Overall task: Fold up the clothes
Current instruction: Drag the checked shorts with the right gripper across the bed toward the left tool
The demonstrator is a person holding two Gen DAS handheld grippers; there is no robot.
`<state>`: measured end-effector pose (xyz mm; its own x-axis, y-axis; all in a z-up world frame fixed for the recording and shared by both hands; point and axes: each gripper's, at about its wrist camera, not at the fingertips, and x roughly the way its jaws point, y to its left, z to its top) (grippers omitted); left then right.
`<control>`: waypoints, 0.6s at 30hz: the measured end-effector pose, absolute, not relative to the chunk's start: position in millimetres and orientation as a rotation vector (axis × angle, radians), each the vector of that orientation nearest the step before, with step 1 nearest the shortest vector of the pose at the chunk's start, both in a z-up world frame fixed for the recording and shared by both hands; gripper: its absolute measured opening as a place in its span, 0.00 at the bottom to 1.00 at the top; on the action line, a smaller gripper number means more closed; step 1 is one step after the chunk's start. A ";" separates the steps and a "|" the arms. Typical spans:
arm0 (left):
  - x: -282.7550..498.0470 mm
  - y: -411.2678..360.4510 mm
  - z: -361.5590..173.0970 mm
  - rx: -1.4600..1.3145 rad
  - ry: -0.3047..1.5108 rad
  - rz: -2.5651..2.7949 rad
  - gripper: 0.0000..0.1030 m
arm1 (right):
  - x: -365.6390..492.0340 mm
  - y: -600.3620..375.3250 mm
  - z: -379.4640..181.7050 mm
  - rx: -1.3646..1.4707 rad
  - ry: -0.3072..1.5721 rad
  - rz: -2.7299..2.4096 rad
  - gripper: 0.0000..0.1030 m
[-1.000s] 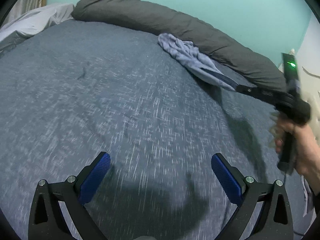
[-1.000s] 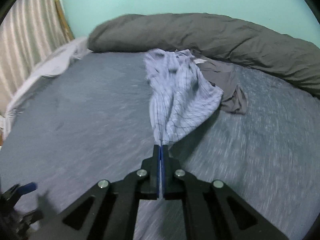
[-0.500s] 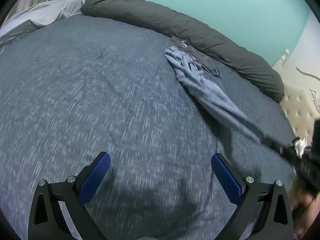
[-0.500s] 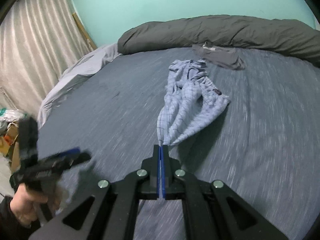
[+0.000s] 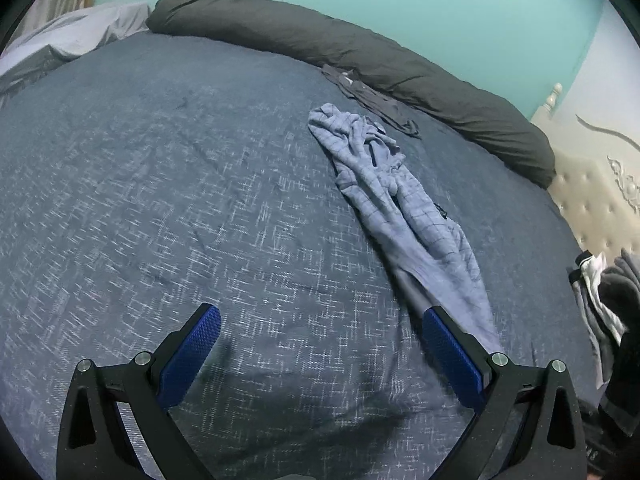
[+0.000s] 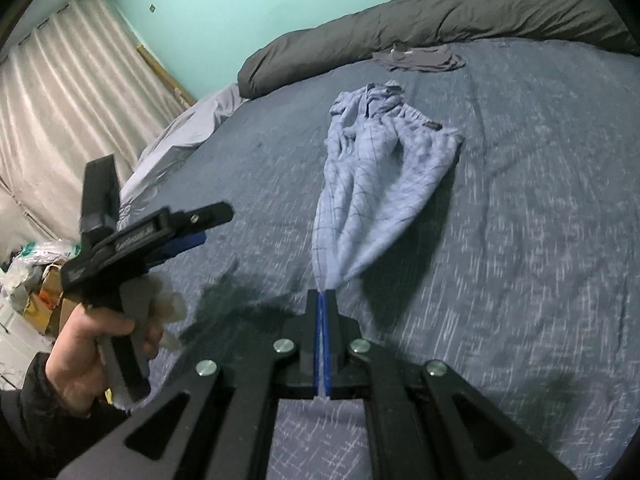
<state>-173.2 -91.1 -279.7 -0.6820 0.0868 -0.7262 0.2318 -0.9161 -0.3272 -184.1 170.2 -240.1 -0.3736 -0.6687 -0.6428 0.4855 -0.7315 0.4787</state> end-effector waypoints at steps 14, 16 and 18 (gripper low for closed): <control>-188.1 -92.9 -296.0 1.219 0.559 -2.725 1.00 | -261.5 195.4 -272.3 1.249 -0.585 -2.198 0.39; -191.8 -90.9 -297.4 1.220 0.531 -2.731 1.00 | -271.9 192.0 -276.9 1.262 -0.616 -2.194 0.39; -194.7 -89.4 -299.5 1.225 0.515 -2.733 1.00 | -279.7 188.8 -281.4 1.274 -0.628 -2.195 0.39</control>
